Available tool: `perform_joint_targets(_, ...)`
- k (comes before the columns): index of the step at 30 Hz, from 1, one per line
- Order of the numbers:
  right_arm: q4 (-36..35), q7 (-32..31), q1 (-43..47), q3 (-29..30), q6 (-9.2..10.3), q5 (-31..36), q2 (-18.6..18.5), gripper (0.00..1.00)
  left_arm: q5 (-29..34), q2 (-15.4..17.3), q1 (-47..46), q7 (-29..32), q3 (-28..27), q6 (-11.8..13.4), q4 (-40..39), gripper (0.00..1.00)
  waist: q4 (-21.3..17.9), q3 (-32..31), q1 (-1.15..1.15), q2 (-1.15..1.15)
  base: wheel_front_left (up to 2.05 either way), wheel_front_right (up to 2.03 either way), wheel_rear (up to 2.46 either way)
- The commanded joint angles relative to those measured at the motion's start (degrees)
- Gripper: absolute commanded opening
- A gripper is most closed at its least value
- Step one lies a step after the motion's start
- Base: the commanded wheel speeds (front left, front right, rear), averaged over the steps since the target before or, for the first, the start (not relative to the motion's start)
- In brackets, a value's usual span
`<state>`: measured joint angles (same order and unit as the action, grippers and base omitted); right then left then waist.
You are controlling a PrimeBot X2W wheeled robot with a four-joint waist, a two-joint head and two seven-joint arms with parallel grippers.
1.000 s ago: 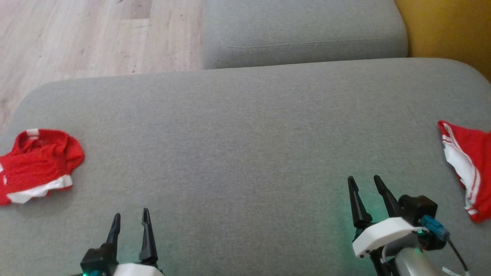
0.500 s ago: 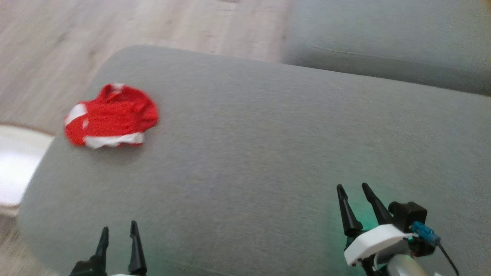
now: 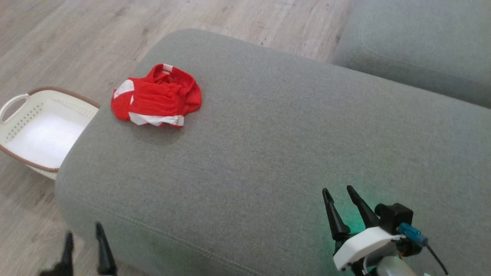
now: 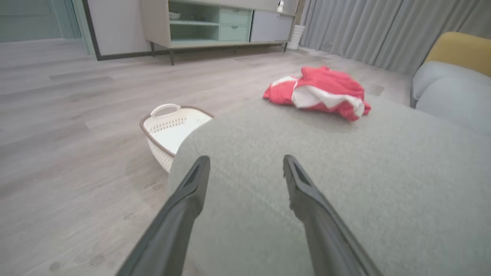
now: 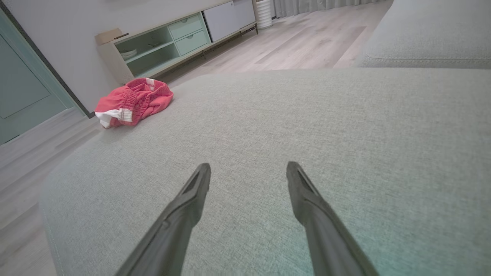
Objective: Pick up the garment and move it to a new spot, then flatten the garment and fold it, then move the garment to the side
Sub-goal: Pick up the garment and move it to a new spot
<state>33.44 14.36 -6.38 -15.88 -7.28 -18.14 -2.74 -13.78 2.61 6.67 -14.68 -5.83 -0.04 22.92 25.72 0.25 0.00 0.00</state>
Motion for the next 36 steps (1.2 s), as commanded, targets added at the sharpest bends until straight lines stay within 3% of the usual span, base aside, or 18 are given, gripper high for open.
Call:
perform_joint_targets(1,-1.6,0.6,-2.2,-1.2,-0.21,0.3,-0.1,1.00,0.6,0.3,-4.5,-0.3,-3.2,-0.7,-4.2,1.00,-0.9,1.0,0.00,0.00,0.00,0.00,0.00)
perform_joint_targets(7,-1.6,0.6,-3.6,-0.6,-0.21,1.9,-0.1,1.00,2.9,0.6,-12.2,-0.3,-7.4,-4.5,-12.1,1.00,-3.1,4.5,0.00,0.00,0.00,0.00,0.00)
perform_joint_targets(11,-1.8,0.6,-4.8,-0.7,-0.21,2.7,-0.1,1.00,3.5,3.2,-20.5,-0.3,-7.8,-6.2,-10.1,1.00,-4.8,7.0,0.00,0.00,0.00,0.00,0.00)
perform_joint_targets(26,-4.2,0.6,-10.7,-2.3,-0.21,5.6,-0.1,1.00,-0.6,17.2,-47.6,0.9,-1.0,-7.4,27.1,1.00,-15.9,17.6,0.00,0.00,0.00,0.00,0.00)
perform_joint_targets(36,-5.3,0.6,-12.2,-1.4,-0.21,7.3,-0.1,1.00,-7.1,20.2,-52.1,7.6,4.0,-7.4,39.6,1.00,-19.6,21.3,0.00,0.00,0.00,0.00,0.00)
